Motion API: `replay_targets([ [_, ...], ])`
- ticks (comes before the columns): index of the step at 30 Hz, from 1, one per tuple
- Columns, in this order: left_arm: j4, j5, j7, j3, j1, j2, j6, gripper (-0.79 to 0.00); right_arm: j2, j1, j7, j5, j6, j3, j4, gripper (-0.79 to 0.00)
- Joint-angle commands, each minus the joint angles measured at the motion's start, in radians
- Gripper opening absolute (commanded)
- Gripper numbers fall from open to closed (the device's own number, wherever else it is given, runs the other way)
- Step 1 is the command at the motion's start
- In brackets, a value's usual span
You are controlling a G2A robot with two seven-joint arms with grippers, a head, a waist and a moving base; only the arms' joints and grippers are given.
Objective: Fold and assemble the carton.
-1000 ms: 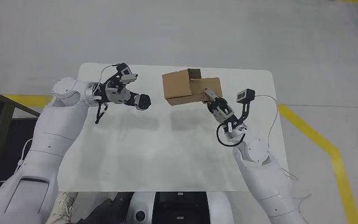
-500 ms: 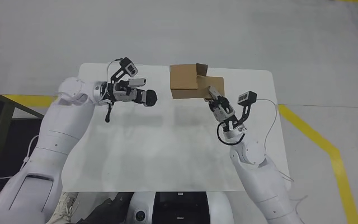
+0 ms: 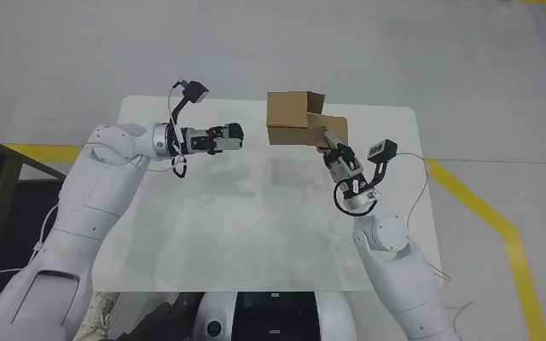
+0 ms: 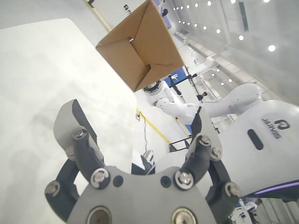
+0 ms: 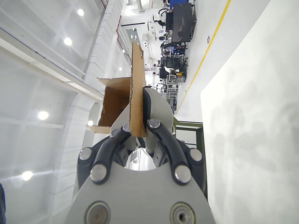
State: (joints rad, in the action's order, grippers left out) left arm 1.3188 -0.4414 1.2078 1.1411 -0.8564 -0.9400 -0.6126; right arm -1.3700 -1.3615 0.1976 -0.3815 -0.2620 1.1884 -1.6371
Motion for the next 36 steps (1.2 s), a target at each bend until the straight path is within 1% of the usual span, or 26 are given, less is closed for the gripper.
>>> replay_targets([
  [1,-0.001,-0.008,0.003,0.0,0.0,0.0,0.003,0.0,0.0,0.0,-0.001,-0.001,0.0,0.0,0.0,-0.785],
  [11,-0.001,-0.008,0.003,0.0,0.0,0.0,0.003,0.0,0.0,-0.001,-0.002,-0.001,0.002,0.0,-0.001,-0.785],
  [12,0.003,0.01,-0.016,0.005,-0.002,0.0,0.0,0.0,0.0,-0.004,-0.002,-0.001,0.009,0.0,-0.004,-0.785],
  [13,0.018,0.049,-0.044,0.011,-0.008,0.001,-0.02,0.0,0.0,-0.006,0.0,-0.004,0.016,-0.001,-0.006,-0.785],
  [14,0.034,0.079,-0.072,0.02,-0.016,0.002,-0.064,0.0,-0.001,-0.006,0.003,-0.006,0.022,-0.002,-0.005,-0.785],
  [17,0.081,0.241,-0.214,0.048,-0.052,0.009,-0.214,0.0,-0.002,-0.002,0.01,-0.017,0.04,-0.006,0.0,-0.785],
  [19,0.084,0.35,-0.306,0.07,-0.074,0.015,-0.306,0.0,-0.003,0.001,0.012,-0.022,0.051,-0.009,0.004,-0.785],
  [21,0.087,0.482,-0.396,0.106,-0.08,0.02,-0.396,0.0,-0.004,0.004,0.014,-0.028,0.064,-0.01,0.006,-0.785],
  [22,0.096,0.549,-0.432,0.12,-0.089,0.021,-0.4,0.0,-0.004,0.004,0.015,-0.032,0.071,-0.01,0.006,-0.785],
  [25,0.17,0.735,-0.54,0.14,-0.113,0.02,-0.4,0.0,-0.005,0.006,0.021,-0.052,0.087,-0.003,0.007,-0.785],
  [29,0.235,0.922,-0.695,0.122,-0.14,0.029,-0.4,0.0,-0.005,0.008,0.03,-0.069,0.112,0.002,0.007,-0.785],
  [31,0.241,0.968,-0.761,0.096,-0.144,0.037,-0.4,0.0,-0.005,0.011,0.039,-0.073,0.127,0.002,0.008,-0.785],
  [33,0.228,0.982,-0.802,0.064,-0.13,0.047,-0.4,0.0,-0.005,0.014,0.043,-0.075,0.135,0.001,0.008,-0.785],
  [34,0.219,0.986,-0.817,0.048,-0.118,0.051,-0.4,0.0,-0.005,0.015,0.044,-0.072,0.137,0.0,0.007,-0.785],
  [36,0.219,0.986,-0.817,0.048,-0.118,0.051,-0.4,0.0,-0.006,0.016,0.045,-0.068,0.132,0.0,0.005,-0.785],
])
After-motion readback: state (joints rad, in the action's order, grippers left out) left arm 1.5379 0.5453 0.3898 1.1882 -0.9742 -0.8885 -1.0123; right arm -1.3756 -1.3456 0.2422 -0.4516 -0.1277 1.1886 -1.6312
